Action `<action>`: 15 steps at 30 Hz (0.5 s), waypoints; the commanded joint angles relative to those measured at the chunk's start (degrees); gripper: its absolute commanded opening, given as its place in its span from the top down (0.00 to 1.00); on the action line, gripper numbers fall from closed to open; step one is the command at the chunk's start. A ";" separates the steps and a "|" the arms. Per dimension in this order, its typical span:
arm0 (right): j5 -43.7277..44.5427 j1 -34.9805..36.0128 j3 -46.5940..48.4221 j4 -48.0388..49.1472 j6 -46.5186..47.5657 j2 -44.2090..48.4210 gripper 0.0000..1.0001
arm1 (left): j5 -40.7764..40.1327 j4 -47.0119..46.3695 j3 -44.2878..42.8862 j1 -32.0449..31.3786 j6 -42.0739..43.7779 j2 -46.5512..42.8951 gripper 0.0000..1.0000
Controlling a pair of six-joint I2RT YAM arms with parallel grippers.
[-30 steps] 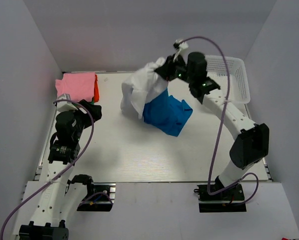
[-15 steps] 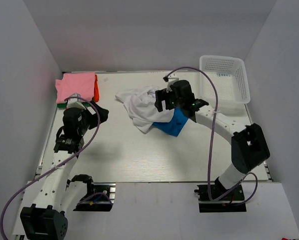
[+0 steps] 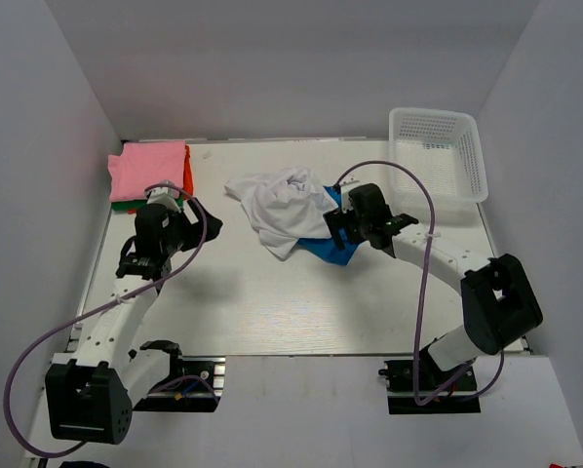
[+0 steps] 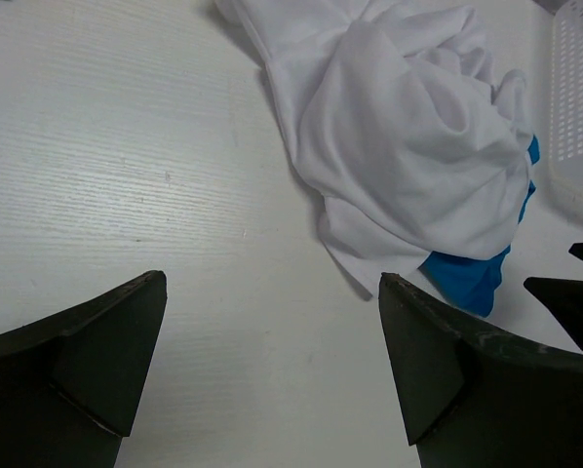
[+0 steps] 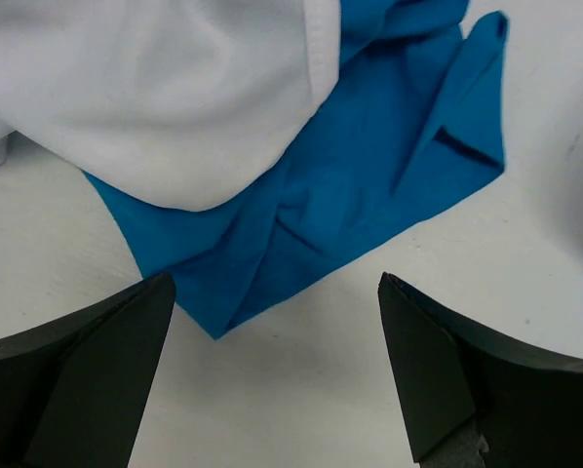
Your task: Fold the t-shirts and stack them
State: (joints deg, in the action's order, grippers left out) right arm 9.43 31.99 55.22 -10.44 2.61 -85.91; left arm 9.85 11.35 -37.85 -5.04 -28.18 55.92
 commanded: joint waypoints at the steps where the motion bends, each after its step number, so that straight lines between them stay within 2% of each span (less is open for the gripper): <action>1: -3.20 0.27 -0.03 3.13 -1.19 -1.97 0.10 | 1.23 -1.25 -0.30 0.20 1.11 1.20 0.00; 10: 1.03 0.09 4.98 5.25 -7.79 -16.99 0.10 | 0.53 -1.25 0.76 0.20 1.64 1.82 0.00; 11: 0.85 0.01 5.24 5.43 -8.15 -17.36 0.18 | 0.52 -0.64 0.76 0.20 1.64 1.82 0.00; 12: 0.68 0.00 5.86 5.77 -9.11 -17.54 0.31 | 0.52 -0.63 0.76 0.20 1.64 1.21 0.00; 13: 0.50 -0.17 6.04 5.95 -9.38 -17.54 0.65 | 0.00 -0.63 0.76 0.20 1.64 1.21 0.00; 14: 0.67 -0.08 6.21 5.69 -9.81 -17.28 0.85 | 0.00 -0.02 0.76 0.20 1.64 1.21 0.00; 15: 0.76 0.00 6.30 5.86 -10.08 -16.93 1.00 | -0.52 -0.02 0.76 0.20 1.64 0.60 0.00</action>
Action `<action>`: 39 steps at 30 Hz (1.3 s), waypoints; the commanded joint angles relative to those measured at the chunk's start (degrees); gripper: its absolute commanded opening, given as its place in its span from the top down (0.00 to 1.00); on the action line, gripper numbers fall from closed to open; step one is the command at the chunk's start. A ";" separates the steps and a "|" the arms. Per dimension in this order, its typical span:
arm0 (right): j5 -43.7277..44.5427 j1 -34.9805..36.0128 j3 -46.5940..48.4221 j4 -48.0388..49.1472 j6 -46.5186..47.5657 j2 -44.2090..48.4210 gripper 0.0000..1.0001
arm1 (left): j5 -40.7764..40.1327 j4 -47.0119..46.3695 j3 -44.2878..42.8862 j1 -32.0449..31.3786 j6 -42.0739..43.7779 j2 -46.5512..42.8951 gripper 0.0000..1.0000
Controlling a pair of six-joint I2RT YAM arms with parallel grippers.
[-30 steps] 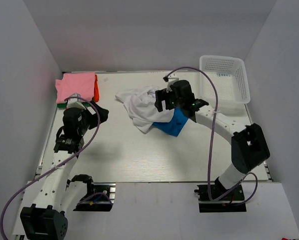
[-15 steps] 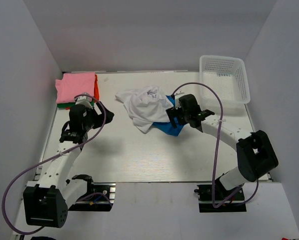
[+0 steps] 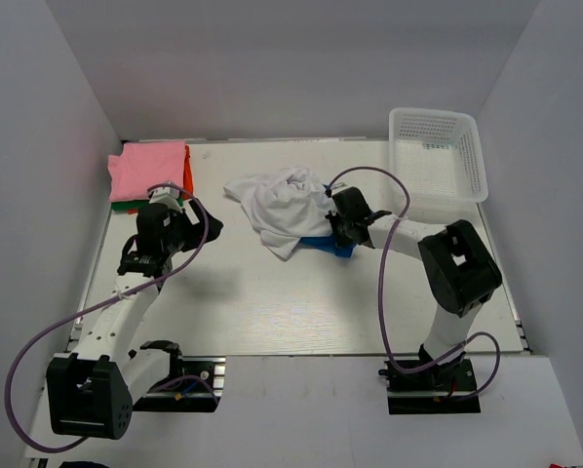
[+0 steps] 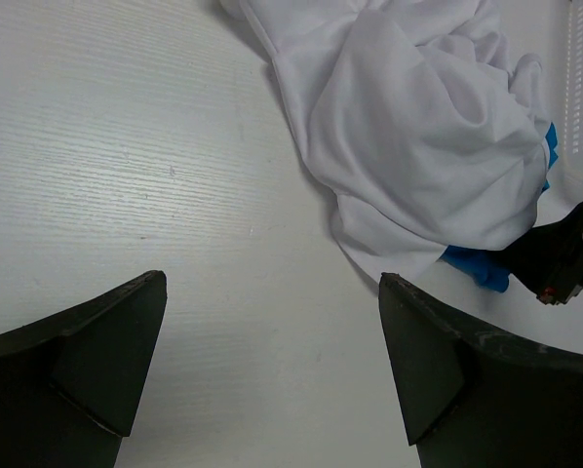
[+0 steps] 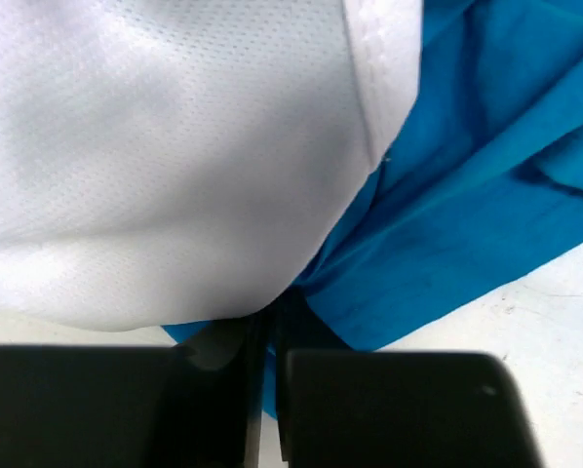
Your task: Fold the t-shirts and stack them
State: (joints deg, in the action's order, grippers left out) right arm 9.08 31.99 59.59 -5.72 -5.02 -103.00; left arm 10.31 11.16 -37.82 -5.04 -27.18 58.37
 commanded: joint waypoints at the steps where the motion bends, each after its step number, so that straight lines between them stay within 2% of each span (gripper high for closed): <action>1: 1.46 -0.08 1.76 1.41 -2.98 1.47 1.00 | -0.99 0.18 0.73 0.20 0.64 -1.86 0.00; 7: 2.17 0.09 -1.06 4.74 -2.81 17.46 1.00 | -2.04 0.71 0.73 0.20 0.64 -3.61 0.00; 8: 1.65 0.35 -1.06 5.01 -2.28 22.96 1.00 | -2.04 0.71 0.73 0.20 0.11 -3.61 0.00; 11: -4.59 -0.17 -0.18 8.52 0.00 28.97 1.00 | -2.04 0.71 0.73 0.20 -0.42 -4.23 0.00; 16: 0.84 0.00 5.87 10.81 1.76 34.61 1.00 | -2.04 1.23 1.26 0.20 -2.17 -5.28 0.00; 22: 2.25 -0.87 20.19 10.04 4.93 30.85 1.00 | -1.43 1.32 0.21 0.20 -2.70 -5.28 0.00; 23: 4.26 -1.14 26.65 8.80 6.58 29.89 1.00 | -1.95 1.32 0.21 0.20 -3.31 -5.28 0.00; 29: 9.55 -4.47 42.78 8.79 13.62 19.09 1.00 | -3.01 2.47 -0.93 0.20 -3.32 -5.81 0.00; 30: 10.16 -5.26 49.15 8.53 16.15 18.02 1.00 | -3.01 2.47 -0.94 0.20 -3.93 -5.81 0.00; 32: 15.16 -6.58 53.76 8.70 17.66 13.10 1.00 | -3.80 3.60 -1.63 0.20 -3.93 -5.81 0.00; 33: 16.05 -7.28 60.05 8.88 19.24 11.70 1.00 | -4.41 3.61 -1.64 0.20 -3.93 -5.20 0.00; 36: 20.62 -9.92 65.45 13.17 23.37 7.12 1.00 | -4.94 4.13 -3.04 0.20 -3.93 -5.20 0.00; 39: 23.09 -12.21 66.27 19.57 28.55 4.92 1.00 | -4.94 4.14 -3.66 0.20 -3.93 -4.58 0.00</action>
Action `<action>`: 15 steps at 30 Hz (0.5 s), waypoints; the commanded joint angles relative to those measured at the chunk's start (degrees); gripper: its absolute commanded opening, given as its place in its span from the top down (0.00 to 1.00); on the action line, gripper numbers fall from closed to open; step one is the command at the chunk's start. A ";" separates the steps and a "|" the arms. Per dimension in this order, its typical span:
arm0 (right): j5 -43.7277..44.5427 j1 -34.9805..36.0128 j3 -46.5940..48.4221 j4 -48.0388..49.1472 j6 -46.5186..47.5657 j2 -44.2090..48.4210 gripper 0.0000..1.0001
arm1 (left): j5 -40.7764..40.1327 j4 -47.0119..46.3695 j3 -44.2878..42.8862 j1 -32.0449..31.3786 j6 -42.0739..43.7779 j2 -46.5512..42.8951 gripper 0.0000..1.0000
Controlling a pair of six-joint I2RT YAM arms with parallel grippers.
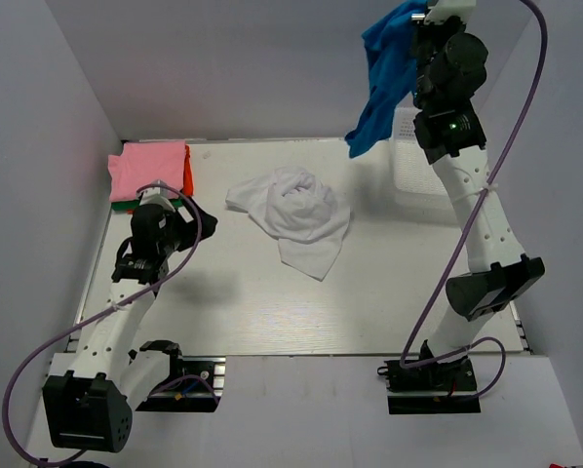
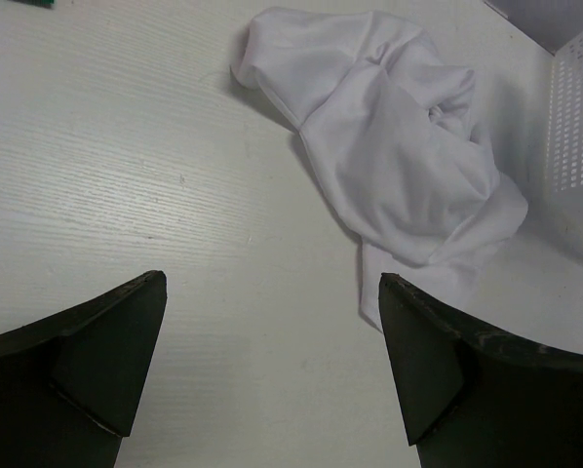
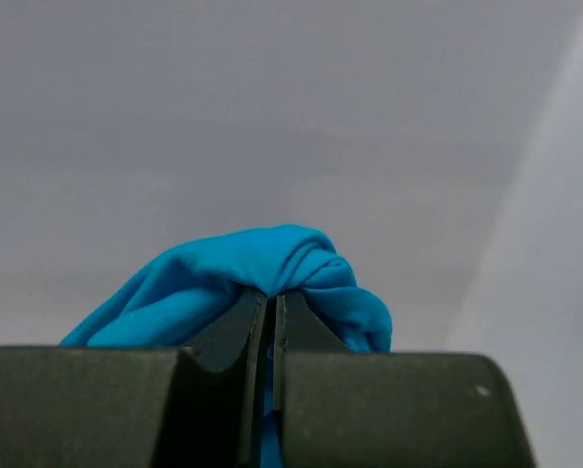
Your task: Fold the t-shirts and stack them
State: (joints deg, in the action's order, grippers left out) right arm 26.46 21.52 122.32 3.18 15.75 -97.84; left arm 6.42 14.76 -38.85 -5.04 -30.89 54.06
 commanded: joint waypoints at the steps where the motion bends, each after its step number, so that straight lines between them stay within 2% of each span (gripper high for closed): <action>1: 6.75 -2.61 3.62 11.40 8.68 -0.77 1.00 | -1.05 0.53 -2.63 0.20 -0.22 -0.27 0.00; 4: 7.12 -4.90 3.54 13.16 11.40 -1.56 1.00 | -1.58 0.53 -3.16 0.20 -0.22 0.25 0.00; 9: 5.28 -9.82 0.73 11.15 10.28 -2.88 1.00 | -1.58 0.00 -3.69 0.20 -0.22 2.70 0.00; 15: 0.01 -16.33 -17.71 4.91 3.42 -6.03 1.00 | -2.11 0.00 -7.55 0.20 -0.92 8.68 0.00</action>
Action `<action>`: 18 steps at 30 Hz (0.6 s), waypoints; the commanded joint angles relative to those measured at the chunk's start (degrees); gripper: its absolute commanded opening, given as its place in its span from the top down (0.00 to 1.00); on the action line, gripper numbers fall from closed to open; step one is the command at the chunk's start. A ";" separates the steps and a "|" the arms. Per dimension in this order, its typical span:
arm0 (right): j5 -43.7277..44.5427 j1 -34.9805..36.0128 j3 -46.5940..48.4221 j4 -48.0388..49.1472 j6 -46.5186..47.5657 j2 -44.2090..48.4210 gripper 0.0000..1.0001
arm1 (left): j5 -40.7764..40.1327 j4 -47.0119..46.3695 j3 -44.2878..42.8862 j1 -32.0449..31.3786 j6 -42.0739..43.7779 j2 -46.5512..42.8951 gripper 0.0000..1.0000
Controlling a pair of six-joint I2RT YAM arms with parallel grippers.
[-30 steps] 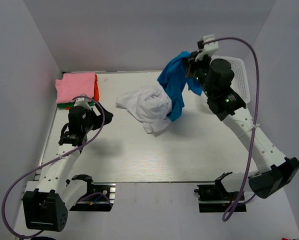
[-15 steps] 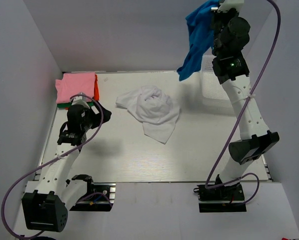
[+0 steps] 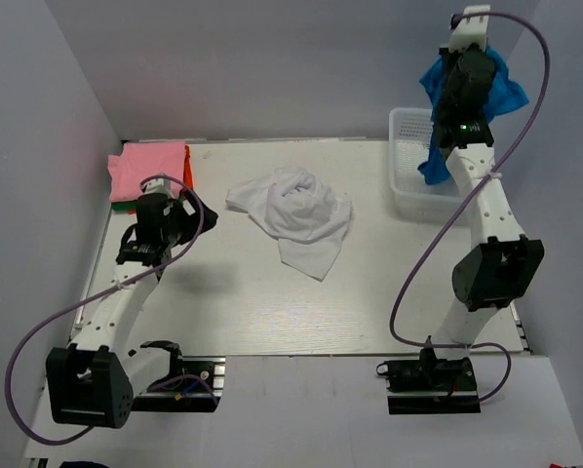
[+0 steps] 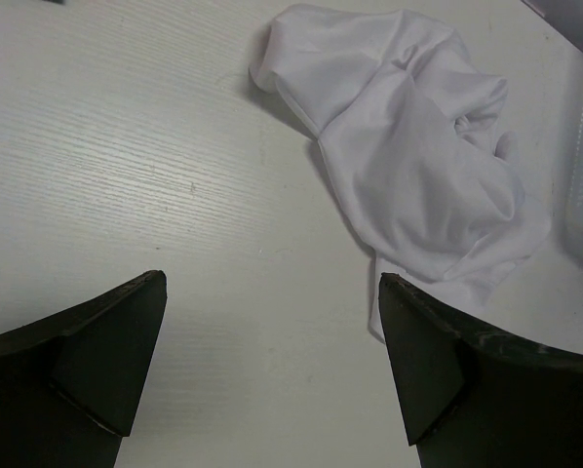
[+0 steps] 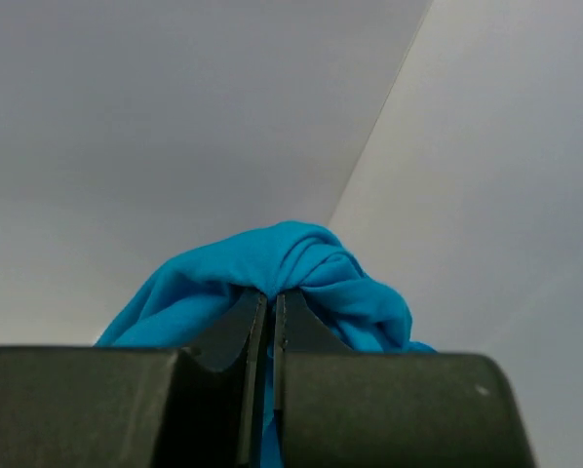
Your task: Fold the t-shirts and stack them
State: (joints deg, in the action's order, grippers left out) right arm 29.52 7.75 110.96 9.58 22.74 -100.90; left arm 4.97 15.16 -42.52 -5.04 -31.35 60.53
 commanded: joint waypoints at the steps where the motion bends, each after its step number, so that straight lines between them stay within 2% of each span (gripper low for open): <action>1: -3.50 -4.30 -7.85 -1.93 -4.63 -3.85 1.00 | -0.67 0.83 -4.67 0.20 0.23 3.44 0.00; 4: -7.02 -7.04 -10.06 -4.65 -9.72 -9.81 1.00 | -1.45 2.77 -7.92 -0.41 0.77 8.27 0.00; 6: -9.02 -10.02 -5.15 -11.47 -12.88 -16.29 1.00 | -0.85 3.30 -9.24 -0.41 1.91 11.17 0.00; 7: -9.30 -10.29 -1.40 -13.61 -13.77 -17.74 0.91 | -0.84 3.30 -9.24 -0.41 1.91 11.97 0.00; 8: -9.74 -10.47 2.47 -19.80 -15.26 -20.45 0.66 | -0.32 3.30 -9.77 -0.41 2.52 12.67 0.00; 9: -10.79 -10.91 4.08 -21.69 -16.05 -22.39 0.29 | -0.31 2.78 -10.29 -0.41 2.53 13.38 0.00; 10: -10.88 -10.91 6.35 -23.02 -16.50 -22.84 0.10 | 0.21 2.77 -10.30 -0.41 3.22 15.04 0.00; 14: -16.23 -10.04 5.77 -25.32 -16.33 -17.85 0.10 | 2.05 2.77 -14.42 -0.94 3.93 20.67 0.00; 17: -24.03 -9.07 1.03 -25.41 -17.64 -9.94 0.10 | 8.27 1.64 -14.96 -1.63 4.46 23.83 0.00; 18: -25.90 -8.81 -3.51 -25.40 -18.69 -8.45 0.10 | 9.60 -0.37 -14.44 -1.64 4.46 25.67 0.00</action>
State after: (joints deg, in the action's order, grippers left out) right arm 12.32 -2.70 109.95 -17.76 6.94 -121.64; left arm 8.56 17.02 -55.75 -5.85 -28.10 84.44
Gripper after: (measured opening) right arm 0.902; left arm 0.995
